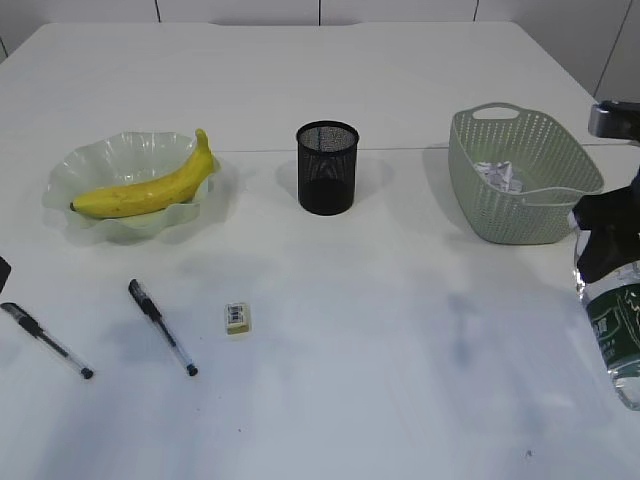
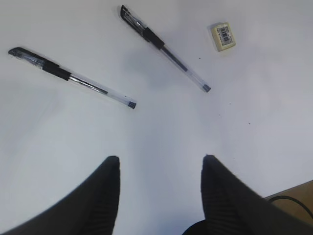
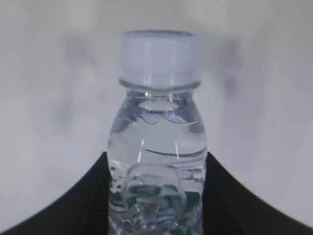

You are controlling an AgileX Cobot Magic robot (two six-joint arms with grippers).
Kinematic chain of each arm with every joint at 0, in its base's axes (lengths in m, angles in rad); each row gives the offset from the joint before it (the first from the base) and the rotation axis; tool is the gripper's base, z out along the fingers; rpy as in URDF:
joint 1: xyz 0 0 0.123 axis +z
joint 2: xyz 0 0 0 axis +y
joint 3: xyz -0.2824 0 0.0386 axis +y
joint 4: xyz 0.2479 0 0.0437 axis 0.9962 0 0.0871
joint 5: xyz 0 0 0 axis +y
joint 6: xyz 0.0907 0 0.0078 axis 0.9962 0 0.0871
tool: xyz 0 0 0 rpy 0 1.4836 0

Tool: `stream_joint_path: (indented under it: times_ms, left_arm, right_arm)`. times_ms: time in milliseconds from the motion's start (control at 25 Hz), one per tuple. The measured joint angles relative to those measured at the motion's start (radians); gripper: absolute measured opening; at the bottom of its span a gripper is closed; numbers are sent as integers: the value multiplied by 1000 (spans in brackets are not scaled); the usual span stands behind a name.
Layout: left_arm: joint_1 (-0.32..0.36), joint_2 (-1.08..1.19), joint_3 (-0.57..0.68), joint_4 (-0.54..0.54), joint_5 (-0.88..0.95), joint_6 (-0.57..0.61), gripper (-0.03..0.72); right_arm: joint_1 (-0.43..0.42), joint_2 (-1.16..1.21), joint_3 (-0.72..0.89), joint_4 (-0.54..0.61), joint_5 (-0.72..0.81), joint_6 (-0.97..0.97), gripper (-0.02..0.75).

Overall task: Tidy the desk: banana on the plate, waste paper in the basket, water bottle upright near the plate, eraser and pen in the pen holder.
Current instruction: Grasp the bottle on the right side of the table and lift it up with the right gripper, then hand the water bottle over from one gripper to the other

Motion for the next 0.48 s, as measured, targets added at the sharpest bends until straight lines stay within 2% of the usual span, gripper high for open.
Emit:
stream_joint_path:
  times_ms: [200,480]
  left_arm:
    - [0,0,0,0,0,0,376]
    - [0,0,0,0,0,0,376]
  right_arm:
    - [0,-219,154,100,-80,-108,350]
    - [0,-361,201,235,-103,-279,350]
